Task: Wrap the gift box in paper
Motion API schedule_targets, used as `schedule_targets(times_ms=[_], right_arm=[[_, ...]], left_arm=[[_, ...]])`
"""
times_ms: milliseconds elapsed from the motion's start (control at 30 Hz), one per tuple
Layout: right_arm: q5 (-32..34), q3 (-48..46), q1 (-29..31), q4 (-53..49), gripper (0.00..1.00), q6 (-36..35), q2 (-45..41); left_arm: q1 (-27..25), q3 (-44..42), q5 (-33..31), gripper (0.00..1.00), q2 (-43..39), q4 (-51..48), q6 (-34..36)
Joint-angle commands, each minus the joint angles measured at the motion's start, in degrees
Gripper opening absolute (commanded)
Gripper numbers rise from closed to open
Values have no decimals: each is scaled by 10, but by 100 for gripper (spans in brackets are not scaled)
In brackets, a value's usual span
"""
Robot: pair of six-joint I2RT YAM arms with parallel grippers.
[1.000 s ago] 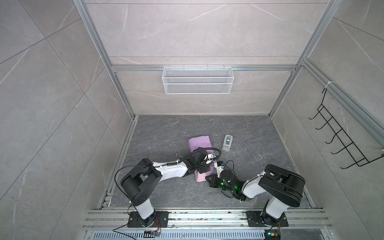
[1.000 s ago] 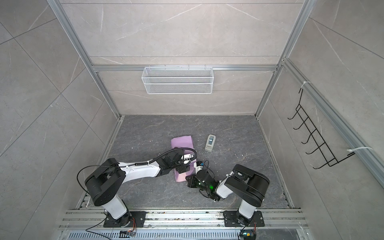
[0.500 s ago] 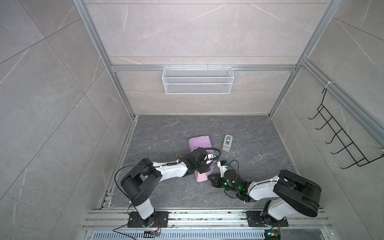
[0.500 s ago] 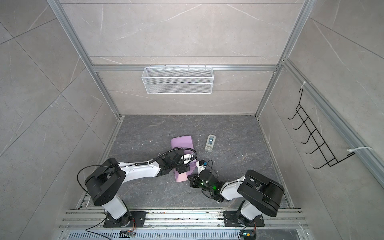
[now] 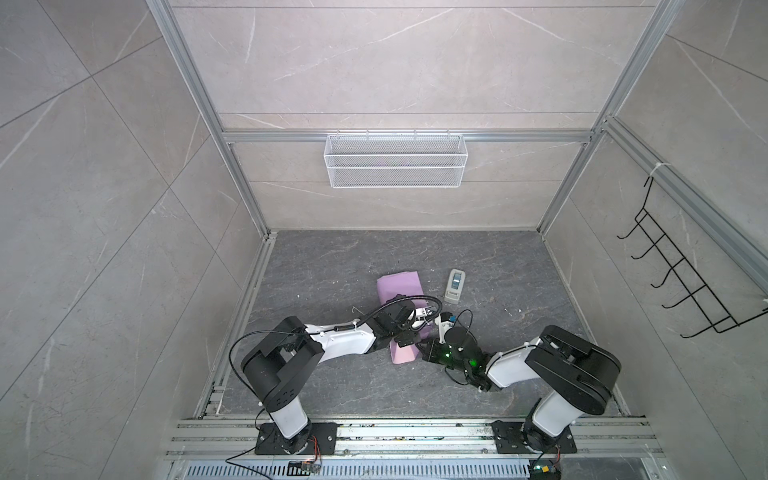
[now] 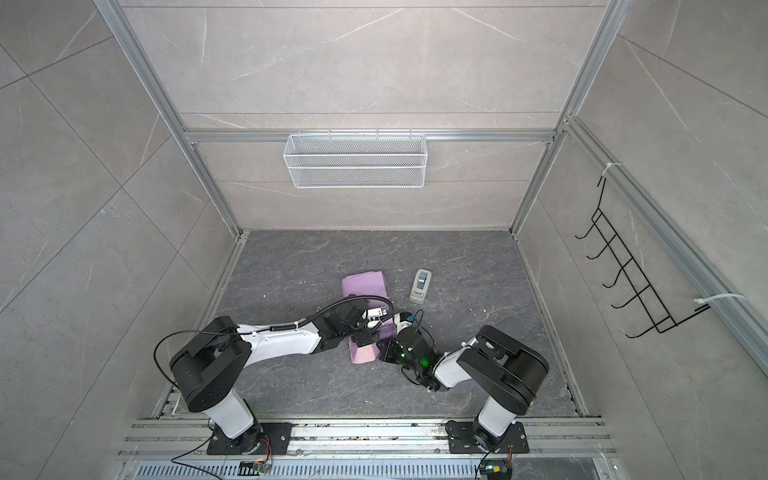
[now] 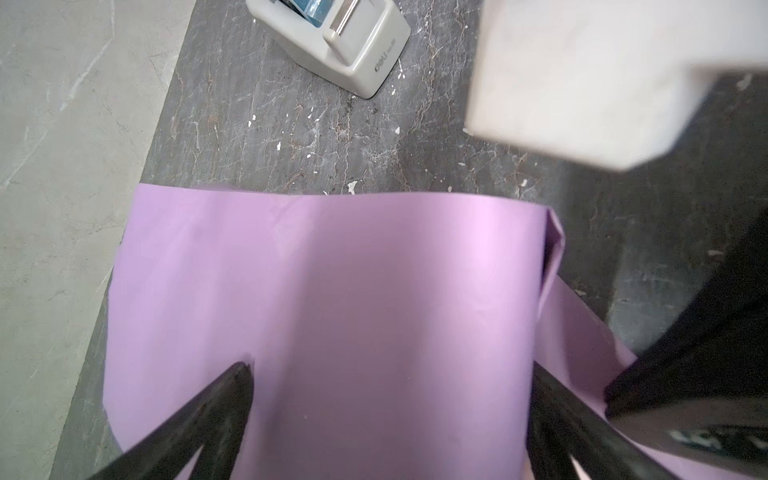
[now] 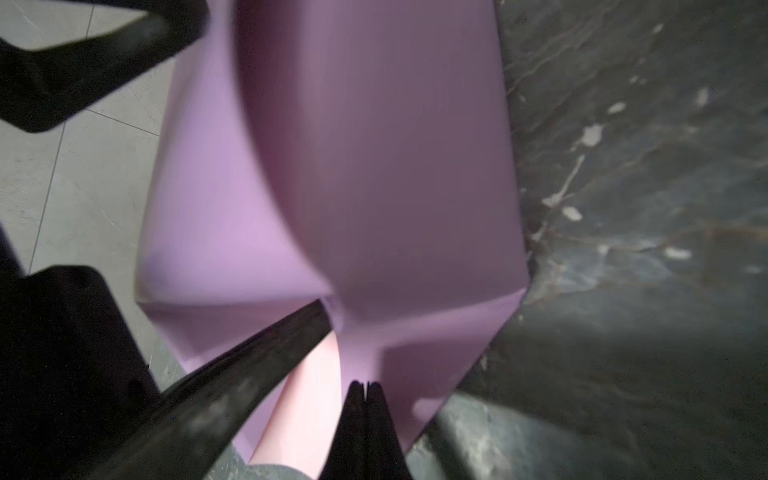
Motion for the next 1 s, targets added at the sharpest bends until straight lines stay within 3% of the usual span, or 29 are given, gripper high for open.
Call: schedule_targets(times_ms=[0,433,967], right_arm=[[-4,15,-1,56,2,6,37],[5,18,-1,113,1,24,105],[19,-26,-24,22,1,-4,-5]], left_arm=[[3,1,-7,99,8,-3,-1],[3,-1,-8,99,7,-4,2],[3,-2,-13,99,7,-3,-1]])
